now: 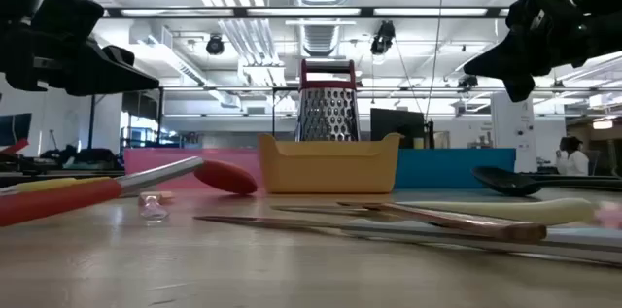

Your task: Pick & Place Kitchen Items

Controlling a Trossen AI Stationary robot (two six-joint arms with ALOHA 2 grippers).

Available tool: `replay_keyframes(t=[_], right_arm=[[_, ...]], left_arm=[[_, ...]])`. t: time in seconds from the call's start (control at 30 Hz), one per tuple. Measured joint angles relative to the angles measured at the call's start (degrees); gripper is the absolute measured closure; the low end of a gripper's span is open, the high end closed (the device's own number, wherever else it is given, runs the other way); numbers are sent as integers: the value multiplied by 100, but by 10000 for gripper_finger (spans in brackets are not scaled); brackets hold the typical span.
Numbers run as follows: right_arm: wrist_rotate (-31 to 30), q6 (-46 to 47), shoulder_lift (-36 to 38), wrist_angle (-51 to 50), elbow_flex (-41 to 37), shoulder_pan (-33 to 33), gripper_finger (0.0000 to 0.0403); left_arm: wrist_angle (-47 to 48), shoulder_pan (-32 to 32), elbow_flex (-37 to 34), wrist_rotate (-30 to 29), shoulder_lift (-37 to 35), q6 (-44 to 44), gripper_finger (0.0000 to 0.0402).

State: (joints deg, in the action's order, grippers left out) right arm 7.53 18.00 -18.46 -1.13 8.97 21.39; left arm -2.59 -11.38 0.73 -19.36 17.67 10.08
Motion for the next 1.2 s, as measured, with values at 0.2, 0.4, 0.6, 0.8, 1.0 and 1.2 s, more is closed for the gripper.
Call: replay_keyframes(t=[0.2,0.4,0.6,0.8,1.0,1.2], right_arm=[[-1,0,-2,2,1,0,394],[0,0,-1,2,0,0,394],[-2,0,-2,2,0,0,394],[-2,-2,-2,2,1,0,394],[-5,-244,-2,84,0,2,394],[-281,115,-55,563,0,0,394]], left_arm=[[0,-4,0,0,0,-2,367],[-1,-4,0,-1,-1,0,367],[-1,-2,-1,-2,-1,-1,367],[0,-2,0,0,0,-2,367],[-2,-2,-1,-2,-1,0,367],[0,-2,-2,0,-2,0,367]])
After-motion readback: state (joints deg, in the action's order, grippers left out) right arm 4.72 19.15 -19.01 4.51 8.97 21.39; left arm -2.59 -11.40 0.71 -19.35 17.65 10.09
